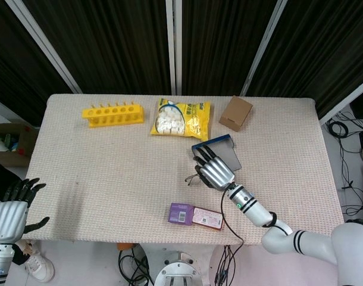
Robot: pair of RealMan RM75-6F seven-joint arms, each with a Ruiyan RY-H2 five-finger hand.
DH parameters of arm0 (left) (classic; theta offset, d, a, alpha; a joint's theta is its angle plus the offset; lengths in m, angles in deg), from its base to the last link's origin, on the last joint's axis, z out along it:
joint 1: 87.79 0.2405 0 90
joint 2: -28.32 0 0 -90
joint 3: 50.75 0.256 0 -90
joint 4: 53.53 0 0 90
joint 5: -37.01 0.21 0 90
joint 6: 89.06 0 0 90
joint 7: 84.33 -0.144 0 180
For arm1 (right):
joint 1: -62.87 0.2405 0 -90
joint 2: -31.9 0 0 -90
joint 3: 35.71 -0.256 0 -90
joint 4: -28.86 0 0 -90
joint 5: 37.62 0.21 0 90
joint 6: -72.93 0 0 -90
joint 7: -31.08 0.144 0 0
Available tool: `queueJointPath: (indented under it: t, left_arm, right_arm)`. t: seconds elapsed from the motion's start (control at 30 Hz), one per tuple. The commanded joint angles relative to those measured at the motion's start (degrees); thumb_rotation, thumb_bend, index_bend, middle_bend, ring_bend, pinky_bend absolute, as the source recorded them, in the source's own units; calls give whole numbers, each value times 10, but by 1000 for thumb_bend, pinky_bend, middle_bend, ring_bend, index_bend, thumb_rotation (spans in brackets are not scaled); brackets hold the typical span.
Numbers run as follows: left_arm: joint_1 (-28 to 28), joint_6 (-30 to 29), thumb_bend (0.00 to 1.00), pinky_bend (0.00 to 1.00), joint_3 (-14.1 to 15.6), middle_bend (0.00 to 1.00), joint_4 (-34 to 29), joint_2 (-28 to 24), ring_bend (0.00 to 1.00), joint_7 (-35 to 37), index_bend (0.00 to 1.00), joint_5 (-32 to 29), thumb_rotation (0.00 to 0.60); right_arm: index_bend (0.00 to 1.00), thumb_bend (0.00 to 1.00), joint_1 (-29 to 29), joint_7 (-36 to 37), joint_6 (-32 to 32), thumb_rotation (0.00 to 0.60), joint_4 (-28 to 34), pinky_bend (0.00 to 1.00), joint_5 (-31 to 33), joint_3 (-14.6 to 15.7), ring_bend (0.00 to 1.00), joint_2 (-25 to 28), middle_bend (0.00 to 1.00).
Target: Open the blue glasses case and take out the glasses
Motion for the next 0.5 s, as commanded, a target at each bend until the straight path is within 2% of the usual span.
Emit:
queueJointPath:
  t: [0.03,0.17,0.27,0.4,0.43,0.5]
  left_arm:
    - [2,-1,33,102,0,123,-1,-1,96,1,202,-1,600]
    - [3,-3,33,102,1,123,-1,-2,97,0,202,0,600]
    - [4,-4,33,102,1,123,-2,-4,97,-1,202,0,600]
    - [4,-4,33,102,1,123,-4,-6,97,-2,202,1,600]
    - [4,-5,33,102,1,123,-4,-6,97,-2,202,1,600]
    - [5,-5,33,102,1,123,-3,-6,97,-1,202,0,600]
  right_arm:
    - [686,472,24,-14,21,600,-9,0,6,-16,0,-36,260]
    - [677,470,47,-25,45,600,-52,0,27,-35,0,-91,260]
    - [576,435,60,-55,67,600,-82,0,50,-44,0,-122,242]
    - [151,348,64,-108,73,600,-79,0,78,-53,0,-131,112]
    - [74,341,61,-115,67,600,-72,0,79,-54,0,-126,90]
    - [2,338,52,-126,47,600,-47,0,77,-54,0,-107,70]
